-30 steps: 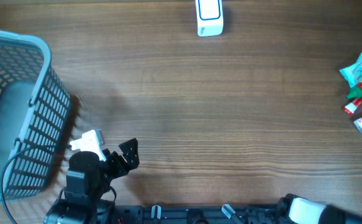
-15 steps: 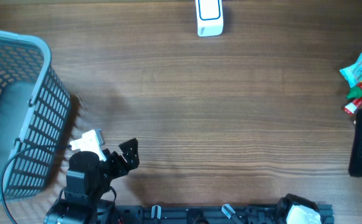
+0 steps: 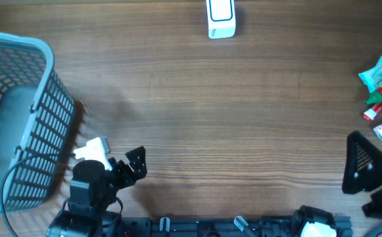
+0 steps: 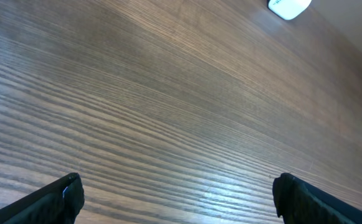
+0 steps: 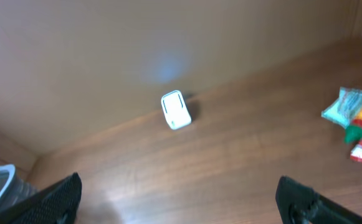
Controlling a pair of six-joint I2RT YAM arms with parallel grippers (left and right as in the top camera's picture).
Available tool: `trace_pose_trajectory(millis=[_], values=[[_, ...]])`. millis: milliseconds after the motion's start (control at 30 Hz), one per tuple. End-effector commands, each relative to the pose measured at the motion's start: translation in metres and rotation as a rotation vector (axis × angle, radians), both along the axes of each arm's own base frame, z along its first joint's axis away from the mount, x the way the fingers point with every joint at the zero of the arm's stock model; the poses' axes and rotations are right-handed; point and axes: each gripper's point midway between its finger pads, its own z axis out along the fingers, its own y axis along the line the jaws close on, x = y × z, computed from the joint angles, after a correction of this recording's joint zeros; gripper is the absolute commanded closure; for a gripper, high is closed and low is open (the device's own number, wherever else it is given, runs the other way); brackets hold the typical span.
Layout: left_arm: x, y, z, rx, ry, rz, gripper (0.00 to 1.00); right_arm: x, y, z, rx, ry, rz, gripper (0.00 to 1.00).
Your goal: Scan the item barcode
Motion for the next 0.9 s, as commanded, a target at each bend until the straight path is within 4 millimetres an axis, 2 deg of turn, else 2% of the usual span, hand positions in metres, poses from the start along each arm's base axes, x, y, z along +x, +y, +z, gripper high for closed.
trace_pose_trajectory(millis=[0,133,300,367,500,600,733,867], values=[[0.001,0.001,0.007,0.021,-0.027,-0.008,0.0,-0.008,-0.004,-0.017,0.012,-0.07,-0.02,0.0],[0.001,0.001,0.007,0.021,-0.027,-0.008,0.0,0.009,0.001,-0.049,0.034,-0.158,0.035,0.0],[0.001,0.001,0.007,0.021,-0.027,-0.008,0.0,0.05,-0.001,-0.11,0.186,-0.264,0.03,0.0],[0.001,0.001,0.007,0.021,-0.027,-0.008,0.0,0.068,0.0,-0.144,0.268,-0.324,0.04,0.0],[0.001,0.001,0.007,0.021,-0.027,-0.008,0.0,0.084,0.007,-0.179,0.325,-0.424,0.096,0.0],[0.001,0.001,0.007,0.021,-0.027,-0.008,0.0,0.097,0.008,-0.198,0.392,-0.43,0.102,0.0],[0.001,0.001,0.007,0.021,-0.027,-0.008,0.0,0.107,0.008,-0.212,0.387,-0.481,0.111,0.0],[0.001,0.001,0.007,0.021,-0.027,-0.008,0.0,0.116,0.007,-0.239,0.392,-0.44,0.101,0.0]])
